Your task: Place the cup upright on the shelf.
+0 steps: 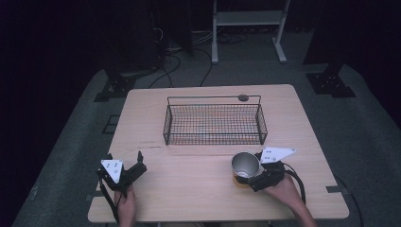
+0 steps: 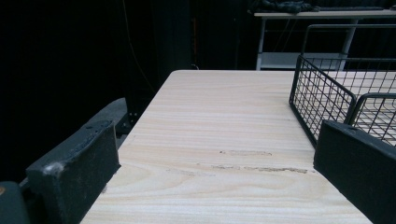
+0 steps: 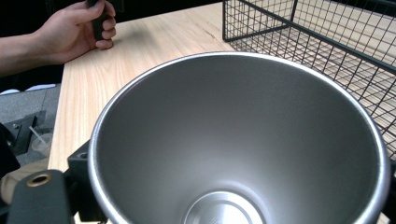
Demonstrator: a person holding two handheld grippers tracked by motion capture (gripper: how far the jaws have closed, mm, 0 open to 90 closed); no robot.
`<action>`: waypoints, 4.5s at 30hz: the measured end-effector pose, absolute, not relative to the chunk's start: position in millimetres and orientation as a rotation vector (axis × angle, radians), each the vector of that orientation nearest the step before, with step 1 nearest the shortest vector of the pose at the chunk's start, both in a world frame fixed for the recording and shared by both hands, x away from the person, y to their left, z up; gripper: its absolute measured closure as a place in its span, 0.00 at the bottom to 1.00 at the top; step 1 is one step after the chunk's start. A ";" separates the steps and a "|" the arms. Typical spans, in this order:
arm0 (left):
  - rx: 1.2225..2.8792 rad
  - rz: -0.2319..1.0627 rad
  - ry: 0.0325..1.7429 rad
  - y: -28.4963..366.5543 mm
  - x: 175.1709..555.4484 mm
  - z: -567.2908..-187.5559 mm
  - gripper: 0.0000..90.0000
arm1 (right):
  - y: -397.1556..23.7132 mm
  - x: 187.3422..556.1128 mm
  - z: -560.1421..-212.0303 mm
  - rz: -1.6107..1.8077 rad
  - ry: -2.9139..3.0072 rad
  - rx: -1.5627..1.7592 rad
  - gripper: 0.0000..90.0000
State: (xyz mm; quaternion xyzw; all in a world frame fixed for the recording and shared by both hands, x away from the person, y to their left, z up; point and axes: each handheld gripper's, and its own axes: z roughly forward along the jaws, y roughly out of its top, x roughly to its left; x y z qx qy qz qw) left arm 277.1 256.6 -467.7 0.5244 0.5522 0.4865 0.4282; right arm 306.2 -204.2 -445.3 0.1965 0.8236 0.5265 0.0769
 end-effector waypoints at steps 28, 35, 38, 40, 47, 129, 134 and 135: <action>1.306 1.211 1.381 257.3 277.2 -467.7 0.00 | -206.9 339.4 -406.4 1.638 2.454 0.625 0.14; 1.307 1.211 1.381 257.2 277.3 -467.7 0.00 | -208.3 352.7 -391.5 1.658 2.453 0.637 0.14; 1.307 1.211 1.381 257.4 277.3 -467.7 0.00 | -207.6 358.4 -385.4 1.654 2.455 0.640 0.14; 1.306 1.212 1.385 257.6 277.4 -467.6 0.00 | -206.9 362.2 -382.1 1.665 2.455 0.643 0.14; 1.307 1.212 1.383 257.2 277.4 -467.7 0.00 | -202.5 375.3 -371.9 1.679 2.463 0.643 0.14; 1.314 1.210 1.375 256.6 277.0 -467.6 0.00 | -139.9 518.9 -390.9 1.506 2.589 0.718 0.14; 1.311 1.208 1.375 256.9 277.1 -467.7 0.00 | -138.0 521.9 -396.1 1.501 2.591 0.734 0.14; 1.310 1.209 1.375 256.9 277.2 -467.7 0.00 | -136.2 521.8 -398.6 1.493 2.604 0.729 0.14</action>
